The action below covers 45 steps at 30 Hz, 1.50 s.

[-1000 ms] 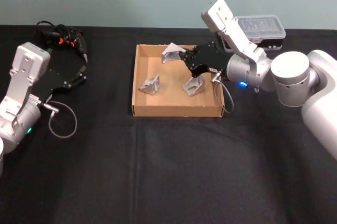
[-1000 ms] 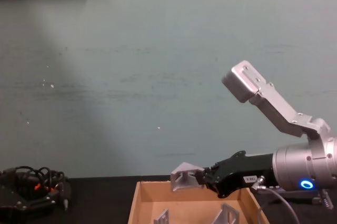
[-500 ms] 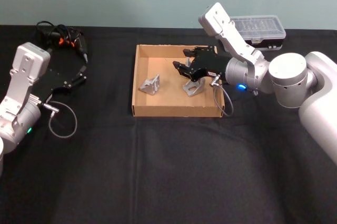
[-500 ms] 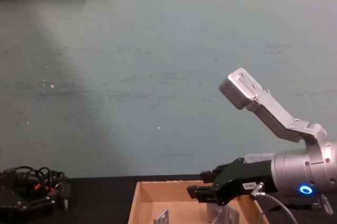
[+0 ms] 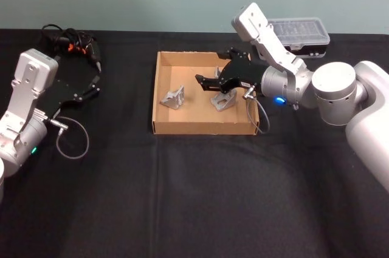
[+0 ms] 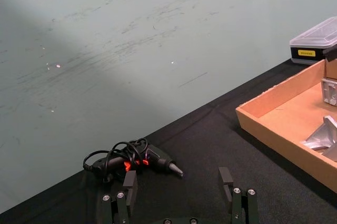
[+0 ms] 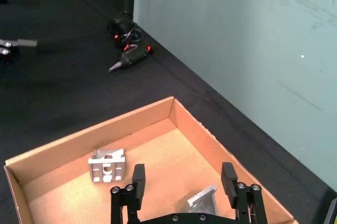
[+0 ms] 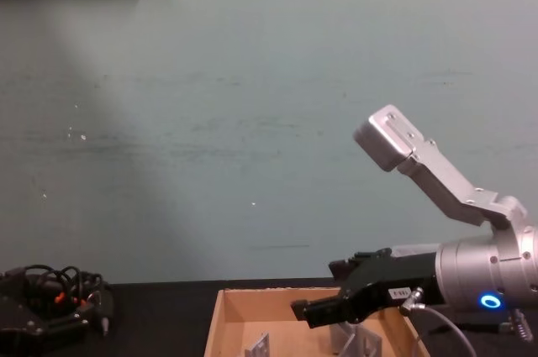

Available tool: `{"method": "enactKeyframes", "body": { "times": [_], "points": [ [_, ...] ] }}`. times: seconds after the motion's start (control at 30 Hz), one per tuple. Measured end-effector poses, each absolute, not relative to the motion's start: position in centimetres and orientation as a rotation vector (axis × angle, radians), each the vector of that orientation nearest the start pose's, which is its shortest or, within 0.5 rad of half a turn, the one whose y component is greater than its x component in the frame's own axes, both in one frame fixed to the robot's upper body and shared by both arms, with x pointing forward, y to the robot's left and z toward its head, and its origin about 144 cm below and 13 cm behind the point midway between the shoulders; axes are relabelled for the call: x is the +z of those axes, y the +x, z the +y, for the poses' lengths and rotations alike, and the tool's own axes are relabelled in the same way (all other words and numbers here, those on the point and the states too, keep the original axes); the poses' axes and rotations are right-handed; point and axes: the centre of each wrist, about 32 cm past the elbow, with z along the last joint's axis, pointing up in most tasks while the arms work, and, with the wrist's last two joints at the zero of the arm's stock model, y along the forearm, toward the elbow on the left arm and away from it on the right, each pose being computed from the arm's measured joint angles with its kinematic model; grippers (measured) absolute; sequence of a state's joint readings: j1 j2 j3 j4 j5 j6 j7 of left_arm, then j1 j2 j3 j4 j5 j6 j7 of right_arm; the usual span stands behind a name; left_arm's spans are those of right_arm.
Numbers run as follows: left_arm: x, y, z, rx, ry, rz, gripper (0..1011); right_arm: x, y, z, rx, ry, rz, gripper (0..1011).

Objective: Use one hand to pick up the angle iron from the table and place it into the box.

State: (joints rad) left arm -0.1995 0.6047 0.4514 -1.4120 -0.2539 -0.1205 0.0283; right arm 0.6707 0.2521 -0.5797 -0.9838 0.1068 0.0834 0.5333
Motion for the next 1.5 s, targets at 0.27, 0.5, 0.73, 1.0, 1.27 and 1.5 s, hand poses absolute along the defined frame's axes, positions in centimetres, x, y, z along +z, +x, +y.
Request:
{"method": "enactKeyframes", "body": {
  "times": [0.27,0.5,0.73,1.0,1.27,1.5],
  "points": [
    [114.0,48.9,31.0,1.248,0.304,-0.285,1000,120.0,61.1,-20.4,-0.748,-0.384,-0.178,1004],
    [114.0,48.9,31.0,1.248,0.304,-0.285,1000,121.5,59.6,-21.3,-0.822,-0.332,-0.257,1004],
    [114.0,48.9,31.0,1.248,0.304,-0.285,1000,121.9,57.8,-23.3,-0.923,-0.318,-0.298,1004],
    [114.0,48.9,31.0,1.248,0.304,-0.285,1000,121.5,55.4,-26.3,-1.071,-0.305,-0.291,1004],
    [114.0,48.9,31.0,1.248,0.304,-0.285,1000,120.6,53.8,-28.1,-1.156,-0.319,-0.266,1004],
    [114.0,48.9,31.0,1.248,0.304,-0.285,1000,120.8,54.0,-27.9,-1.150,-0.317,-0.270,1004]
  ]
}}
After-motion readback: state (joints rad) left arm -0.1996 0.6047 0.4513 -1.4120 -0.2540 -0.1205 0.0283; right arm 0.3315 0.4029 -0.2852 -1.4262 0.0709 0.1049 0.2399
